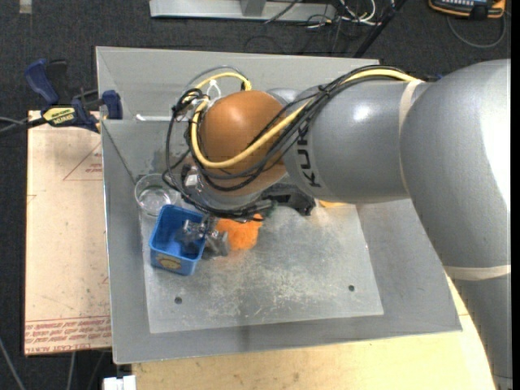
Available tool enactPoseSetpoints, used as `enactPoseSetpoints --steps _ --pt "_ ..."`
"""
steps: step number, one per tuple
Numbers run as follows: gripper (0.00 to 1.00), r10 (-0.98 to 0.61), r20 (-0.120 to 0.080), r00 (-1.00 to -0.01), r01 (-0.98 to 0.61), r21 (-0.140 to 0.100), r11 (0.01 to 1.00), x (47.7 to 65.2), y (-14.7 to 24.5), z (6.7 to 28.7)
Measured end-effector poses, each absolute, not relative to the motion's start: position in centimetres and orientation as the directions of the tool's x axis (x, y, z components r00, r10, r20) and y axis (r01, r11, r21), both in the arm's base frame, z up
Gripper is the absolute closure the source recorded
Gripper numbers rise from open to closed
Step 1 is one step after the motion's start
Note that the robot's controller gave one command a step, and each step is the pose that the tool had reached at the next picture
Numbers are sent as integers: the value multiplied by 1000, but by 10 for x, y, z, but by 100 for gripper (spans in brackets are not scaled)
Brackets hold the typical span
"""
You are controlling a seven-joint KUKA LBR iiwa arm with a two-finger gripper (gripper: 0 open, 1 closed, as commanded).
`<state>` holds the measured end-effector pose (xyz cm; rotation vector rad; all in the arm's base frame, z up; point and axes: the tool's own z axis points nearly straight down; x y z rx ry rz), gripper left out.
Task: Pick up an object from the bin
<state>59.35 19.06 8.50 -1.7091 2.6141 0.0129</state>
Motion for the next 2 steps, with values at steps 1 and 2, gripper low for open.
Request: enactPoseSetpoints --steps 1,2 --pt "100 -916 -20 -401 -916 -3 401 594 191 85" --pt "100 -922 -27 -386 -922 -9 386 595 189 81"
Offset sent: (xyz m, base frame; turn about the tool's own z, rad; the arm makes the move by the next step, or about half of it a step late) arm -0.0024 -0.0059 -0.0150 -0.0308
